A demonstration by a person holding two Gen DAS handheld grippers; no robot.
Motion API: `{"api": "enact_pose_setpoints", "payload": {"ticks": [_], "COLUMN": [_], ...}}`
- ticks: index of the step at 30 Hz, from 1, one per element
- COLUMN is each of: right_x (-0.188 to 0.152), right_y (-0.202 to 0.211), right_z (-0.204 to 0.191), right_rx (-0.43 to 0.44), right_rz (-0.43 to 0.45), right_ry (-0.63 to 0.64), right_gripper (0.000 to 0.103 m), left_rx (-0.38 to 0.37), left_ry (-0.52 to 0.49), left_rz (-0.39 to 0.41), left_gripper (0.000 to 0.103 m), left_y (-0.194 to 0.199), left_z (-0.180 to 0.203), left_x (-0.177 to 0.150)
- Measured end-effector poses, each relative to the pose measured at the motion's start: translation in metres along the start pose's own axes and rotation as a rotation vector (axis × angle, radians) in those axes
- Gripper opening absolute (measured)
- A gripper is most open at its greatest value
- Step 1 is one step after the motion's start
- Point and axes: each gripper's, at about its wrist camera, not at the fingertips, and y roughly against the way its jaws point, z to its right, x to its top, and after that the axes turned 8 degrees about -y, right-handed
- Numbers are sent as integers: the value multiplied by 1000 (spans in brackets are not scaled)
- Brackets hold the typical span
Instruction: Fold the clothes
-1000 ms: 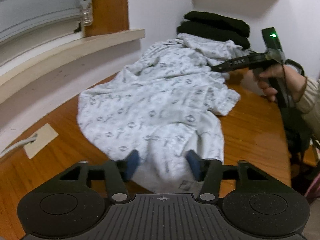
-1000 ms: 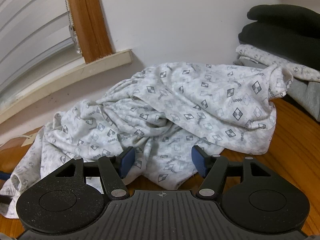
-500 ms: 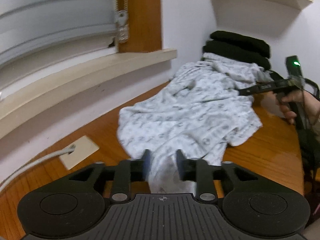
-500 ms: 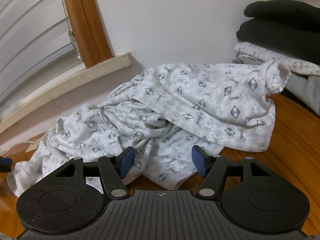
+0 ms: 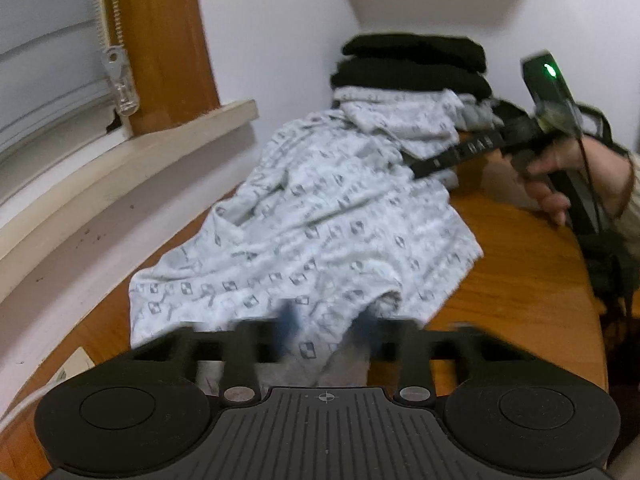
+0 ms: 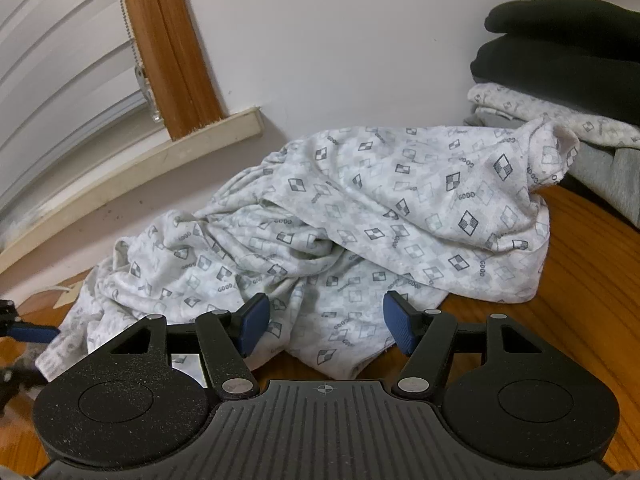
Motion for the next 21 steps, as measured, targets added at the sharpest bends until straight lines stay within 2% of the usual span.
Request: {"api": "enact_pose_setpoints", "payload": {"ticks": [2, 10, 17, 21], "right_x": [0, -1, -3, -4], "right_y": [0, 6, 10, 10], "right_z": [1, 4, 2, -4], "right_rx": [0, -2, 37, 38], "right_rz": [4, 44, 49, 39], "right_ry": [-3, -19, 14, 59], "right_gripper": [63, 63, 63, 63], "left_rx": [14, 211, 395, 461], "left_ry": [48, 224, 351, 422], "left_rz": [36, 168, 187, 174], "left_gripper": [3, 2, 2, 2], "left_y": [7, 85, 147, 164], "left_z": [-11, -85, -146, -172], "left_x": [0, -18, -63, -89]}}
